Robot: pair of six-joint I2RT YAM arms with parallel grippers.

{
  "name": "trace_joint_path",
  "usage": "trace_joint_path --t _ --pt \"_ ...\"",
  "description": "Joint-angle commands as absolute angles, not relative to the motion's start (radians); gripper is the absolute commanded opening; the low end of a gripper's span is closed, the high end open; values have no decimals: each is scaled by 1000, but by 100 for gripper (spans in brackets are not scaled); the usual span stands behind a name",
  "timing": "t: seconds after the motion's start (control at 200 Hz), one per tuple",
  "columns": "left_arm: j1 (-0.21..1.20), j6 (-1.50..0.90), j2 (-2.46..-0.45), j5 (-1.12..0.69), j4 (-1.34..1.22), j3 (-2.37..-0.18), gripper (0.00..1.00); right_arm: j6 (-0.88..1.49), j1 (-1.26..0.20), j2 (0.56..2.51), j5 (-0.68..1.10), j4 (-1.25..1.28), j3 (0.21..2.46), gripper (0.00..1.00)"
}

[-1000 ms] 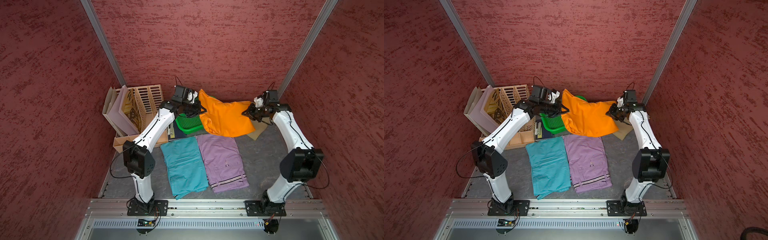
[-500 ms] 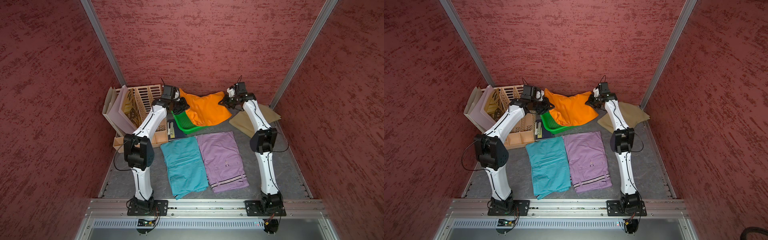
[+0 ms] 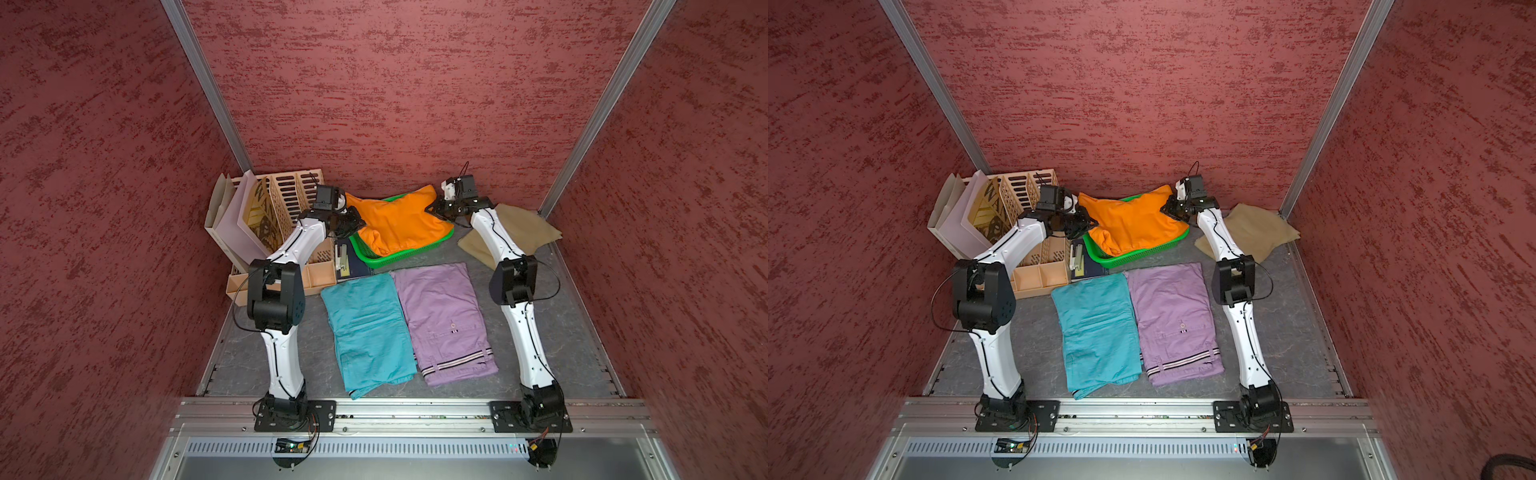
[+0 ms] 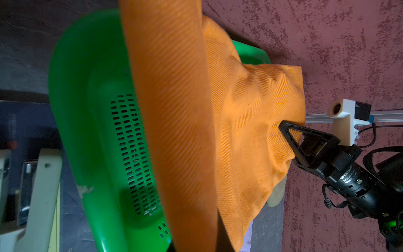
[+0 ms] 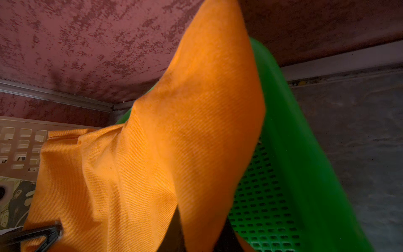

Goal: Put the folded long pants in the basket
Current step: Place the long pant in the basket.

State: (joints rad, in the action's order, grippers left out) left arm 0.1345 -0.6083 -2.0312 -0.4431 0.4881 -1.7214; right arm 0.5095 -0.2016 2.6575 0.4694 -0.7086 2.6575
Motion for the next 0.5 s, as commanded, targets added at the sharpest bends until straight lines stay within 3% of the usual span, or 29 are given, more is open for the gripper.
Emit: trace_joint_path --t 0.0,0.316,0.491 --pt "140 -625 -2035 -458 422 -1663 0 504 -204 2674 421 -665 2688 0" --pt "172 -581 -2052 -348 447 -1639 0 454 -217 2695 362 -701 2655 0" --pt "173 -579 -2069 -385 490 -1654 0 467 -219 2702 341 -723 2655 0"
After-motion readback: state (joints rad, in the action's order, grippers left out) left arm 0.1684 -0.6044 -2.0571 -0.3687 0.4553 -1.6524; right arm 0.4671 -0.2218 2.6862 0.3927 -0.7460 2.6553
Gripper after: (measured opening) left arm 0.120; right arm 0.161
